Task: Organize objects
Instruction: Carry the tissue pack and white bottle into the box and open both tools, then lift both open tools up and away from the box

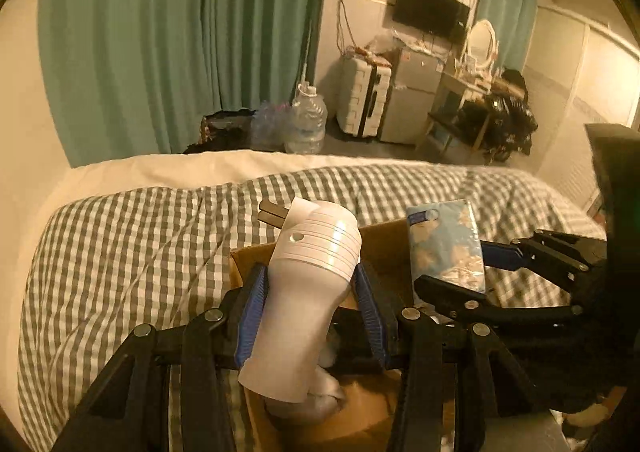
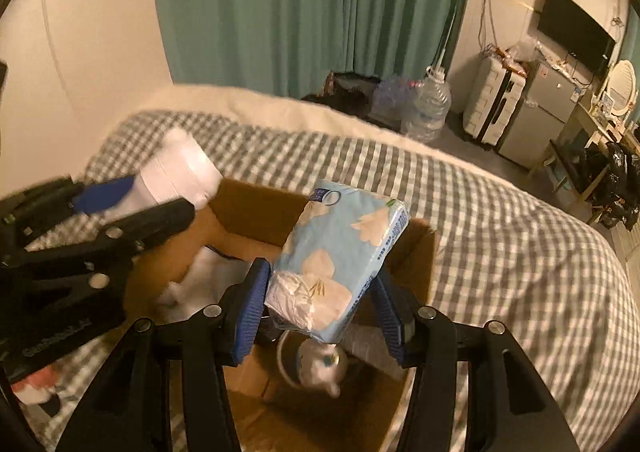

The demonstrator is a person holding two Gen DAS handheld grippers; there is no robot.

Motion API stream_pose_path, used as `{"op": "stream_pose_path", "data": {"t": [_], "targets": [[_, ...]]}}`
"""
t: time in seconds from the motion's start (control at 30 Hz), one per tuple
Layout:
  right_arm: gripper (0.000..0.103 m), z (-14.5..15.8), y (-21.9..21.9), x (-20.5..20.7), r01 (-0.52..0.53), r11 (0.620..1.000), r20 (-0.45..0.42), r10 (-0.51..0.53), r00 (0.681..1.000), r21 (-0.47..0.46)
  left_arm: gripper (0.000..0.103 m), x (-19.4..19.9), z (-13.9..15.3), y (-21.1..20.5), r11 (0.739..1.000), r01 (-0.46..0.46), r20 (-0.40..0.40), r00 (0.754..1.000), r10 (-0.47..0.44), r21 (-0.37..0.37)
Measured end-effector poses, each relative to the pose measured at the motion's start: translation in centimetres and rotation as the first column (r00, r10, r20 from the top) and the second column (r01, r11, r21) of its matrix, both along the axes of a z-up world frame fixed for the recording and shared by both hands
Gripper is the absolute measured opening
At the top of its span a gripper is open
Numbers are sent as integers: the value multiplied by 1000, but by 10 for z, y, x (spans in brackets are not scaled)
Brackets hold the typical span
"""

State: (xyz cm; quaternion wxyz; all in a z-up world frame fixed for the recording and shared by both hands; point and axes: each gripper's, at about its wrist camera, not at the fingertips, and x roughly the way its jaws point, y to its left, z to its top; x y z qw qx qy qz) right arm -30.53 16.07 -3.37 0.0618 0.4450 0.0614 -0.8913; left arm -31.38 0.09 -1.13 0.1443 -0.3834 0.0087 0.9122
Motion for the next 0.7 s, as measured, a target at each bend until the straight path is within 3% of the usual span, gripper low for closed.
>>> {"op": "stream_pose_path", "data": {"t": [0.2,0.37,0.43,0.6,0.7], "targets": [[52,-44,4,-20,20,1000,89,-21,996,17,45,-13,-34,15,998,32,53,998,-29,-48],[55,-46,14,-22,43,999,101,-41,994,-14,48,-18,-49,23,997,32,94,995,-25,-66],[62,-40,14,-19,40,999,95,-38,995,-21,54,-14,-44,21,998,16,77,997,-12,-55],[63,-16,16,-6,51,999,51,-51,997,-10,73,-2,-16,15,997,-17,27,999,19,-80],[67,5,20,6,66,998,19,-65,998,-8,79,6,8,11,998,-34,-6,999,33,-59]]}}
